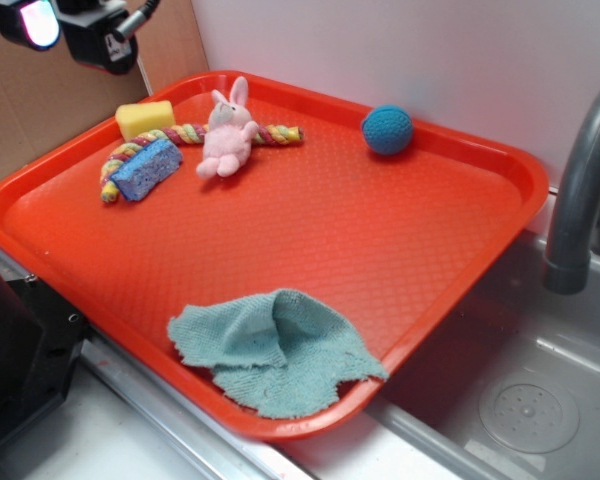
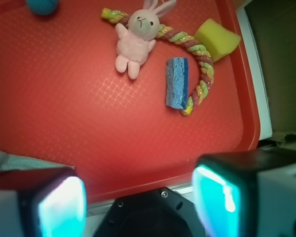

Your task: Grab the pink bunny.

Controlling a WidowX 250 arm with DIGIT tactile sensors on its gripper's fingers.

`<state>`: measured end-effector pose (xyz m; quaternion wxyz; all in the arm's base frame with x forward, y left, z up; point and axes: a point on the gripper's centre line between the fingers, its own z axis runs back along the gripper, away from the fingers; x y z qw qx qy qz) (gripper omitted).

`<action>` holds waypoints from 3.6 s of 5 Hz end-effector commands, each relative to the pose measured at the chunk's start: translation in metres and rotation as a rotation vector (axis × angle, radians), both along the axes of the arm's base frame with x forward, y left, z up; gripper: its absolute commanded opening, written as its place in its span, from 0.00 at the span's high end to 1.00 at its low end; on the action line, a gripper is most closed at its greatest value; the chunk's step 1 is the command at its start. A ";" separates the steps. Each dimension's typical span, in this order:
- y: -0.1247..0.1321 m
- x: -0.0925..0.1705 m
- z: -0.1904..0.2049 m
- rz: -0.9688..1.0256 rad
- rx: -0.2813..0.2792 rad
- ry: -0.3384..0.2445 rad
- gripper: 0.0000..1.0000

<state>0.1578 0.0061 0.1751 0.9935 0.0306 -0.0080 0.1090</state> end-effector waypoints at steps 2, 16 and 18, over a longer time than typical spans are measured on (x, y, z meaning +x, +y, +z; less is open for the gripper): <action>0.047 0.103 -0.050 0.317 0.025 -0.217 0.00; 0.001 0.033 0.009 -0.190 -0.043 -0.113 1.00; 0.006 0.031 -0.018 -0.133 -0.081 -0.040 1.00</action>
